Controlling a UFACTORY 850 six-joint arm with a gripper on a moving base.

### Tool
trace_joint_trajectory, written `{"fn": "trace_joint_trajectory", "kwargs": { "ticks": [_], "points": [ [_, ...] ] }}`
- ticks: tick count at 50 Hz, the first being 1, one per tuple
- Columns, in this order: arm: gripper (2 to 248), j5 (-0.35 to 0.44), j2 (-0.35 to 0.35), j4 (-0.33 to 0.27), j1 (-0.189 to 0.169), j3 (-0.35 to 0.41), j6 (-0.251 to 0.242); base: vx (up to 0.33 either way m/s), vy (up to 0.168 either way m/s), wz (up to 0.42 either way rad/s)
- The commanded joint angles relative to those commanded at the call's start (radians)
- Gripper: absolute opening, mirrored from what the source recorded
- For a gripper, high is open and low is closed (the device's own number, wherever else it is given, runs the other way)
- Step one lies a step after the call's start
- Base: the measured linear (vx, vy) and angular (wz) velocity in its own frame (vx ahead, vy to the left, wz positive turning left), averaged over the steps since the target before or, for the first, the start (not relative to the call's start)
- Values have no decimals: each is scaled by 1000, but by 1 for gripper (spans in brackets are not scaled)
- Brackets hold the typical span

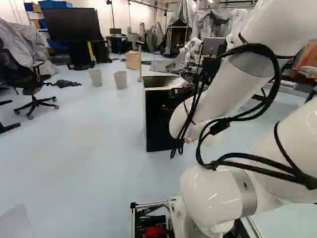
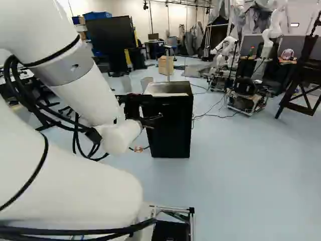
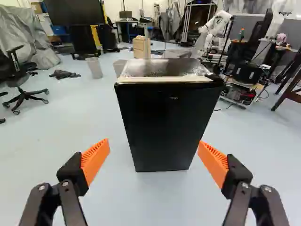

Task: Grab a drink from the fridge

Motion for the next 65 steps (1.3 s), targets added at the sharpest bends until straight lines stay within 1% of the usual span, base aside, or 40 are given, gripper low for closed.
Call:
{"fn": "trace_joint_trajectory", "kwargs": {
  "ticks": [27, 65],
  "points": [
    [247, 0, 0, 0, 0, 0, 0, 6, 0, 0],
    [247, 0, 0, 0, 0, 0, 0, 83, 2, -3]
  ]
}}
